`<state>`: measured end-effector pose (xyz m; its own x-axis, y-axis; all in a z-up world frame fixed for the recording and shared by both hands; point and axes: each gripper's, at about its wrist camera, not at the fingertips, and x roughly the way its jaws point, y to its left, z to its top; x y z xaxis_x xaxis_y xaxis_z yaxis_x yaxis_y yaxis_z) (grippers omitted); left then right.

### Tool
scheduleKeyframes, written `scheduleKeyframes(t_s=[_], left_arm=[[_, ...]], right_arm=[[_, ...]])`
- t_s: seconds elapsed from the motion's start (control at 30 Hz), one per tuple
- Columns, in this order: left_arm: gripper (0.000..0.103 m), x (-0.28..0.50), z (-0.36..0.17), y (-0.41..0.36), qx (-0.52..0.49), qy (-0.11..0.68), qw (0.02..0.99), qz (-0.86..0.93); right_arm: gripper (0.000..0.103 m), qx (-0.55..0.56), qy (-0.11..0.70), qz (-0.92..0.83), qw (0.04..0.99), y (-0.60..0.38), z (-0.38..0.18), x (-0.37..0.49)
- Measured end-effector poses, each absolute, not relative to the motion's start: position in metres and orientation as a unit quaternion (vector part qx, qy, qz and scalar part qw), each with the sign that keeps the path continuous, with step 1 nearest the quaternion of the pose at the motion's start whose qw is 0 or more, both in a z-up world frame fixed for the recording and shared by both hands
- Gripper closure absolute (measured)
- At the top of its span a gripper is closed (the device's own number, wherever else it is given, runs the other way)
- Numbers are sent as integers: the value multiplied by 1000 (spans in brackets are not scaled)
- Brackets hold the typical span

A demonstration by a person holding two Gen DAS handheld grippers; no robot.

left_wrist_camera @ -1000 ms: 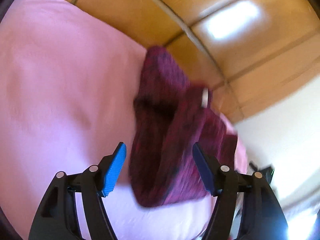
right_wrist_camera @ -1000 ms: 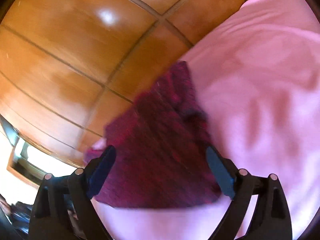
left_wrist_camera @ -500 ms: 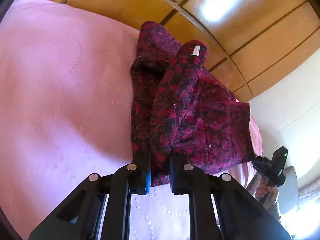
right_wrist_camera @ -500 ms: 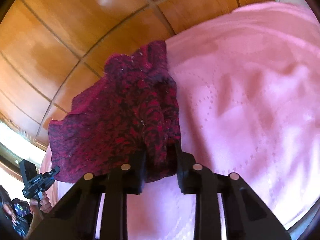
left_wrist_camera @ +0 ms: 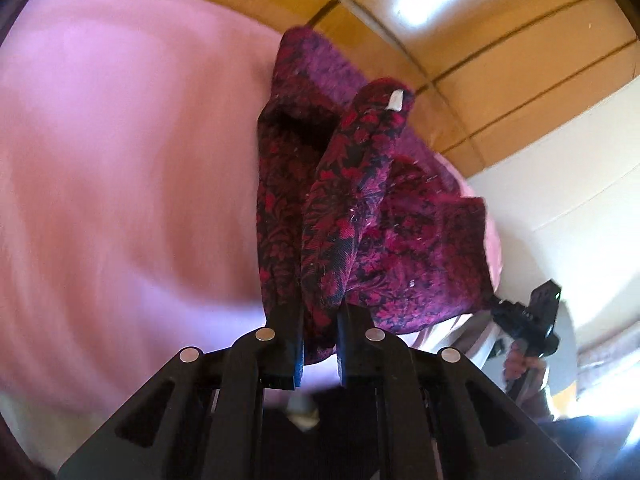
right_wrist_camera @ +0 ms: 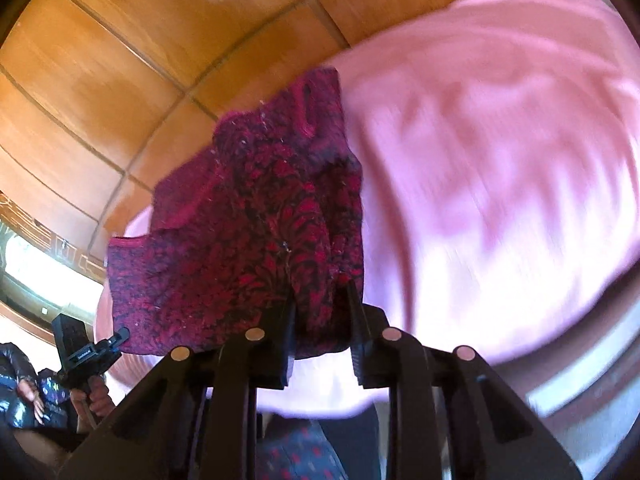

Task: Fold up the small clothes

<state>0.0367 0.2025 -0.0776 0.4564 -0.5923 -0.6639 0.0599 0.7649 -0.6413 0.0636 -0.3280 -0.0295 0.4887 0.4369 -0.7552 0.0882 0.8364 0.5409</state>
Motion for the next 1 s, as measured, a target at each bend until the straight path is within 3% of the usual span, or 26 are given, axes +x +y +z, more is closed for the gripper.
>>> scheduleKeyframes(t_s=[0.07,0.1,0.13,0.23,0.53,0.63,0.7,0.73,0.8,0.97,1.0], left_arm=[[87,31,-77,200,-261,486,811,-194],[81,31,-74,203,-254,483,818,-182],[73,32,-69,206,-252,479,822,-176],[62,36,-42,216,-209,441,859,-153],[62,78,-12,183,-100,399,894,-176],[62,92,-15,163,-74,400,895,-184],[62,101,-20,156,-66,400,895,-189],[67,104,-20,152,-63,399,895,-189],[86,105,-20,150,-59,392,897,-194],[89,99,-28,162,-81,383,904,-172],[89,101,-35,167,-92,392,901,-164]], right_arm=[[78,256,507,105,816,-326,-35,55],[69,244,509,101,819,-324,-34,54],[67,239,509,95,822,-324,-32,55],[61,210,477,77,850,-322,-10,68],[59,47,401,91,910,-260,31,127],[63,8,410,90,908,-242,19,147],[86,-7,418,89,904,-239,10,154],[86,-9,422,87,902,-239,6,157],[87,2,421,85,903,-245,5,156],[89,39,418,69,905,-265,6,139],[100,41,425,65,902,-267,1,140]])
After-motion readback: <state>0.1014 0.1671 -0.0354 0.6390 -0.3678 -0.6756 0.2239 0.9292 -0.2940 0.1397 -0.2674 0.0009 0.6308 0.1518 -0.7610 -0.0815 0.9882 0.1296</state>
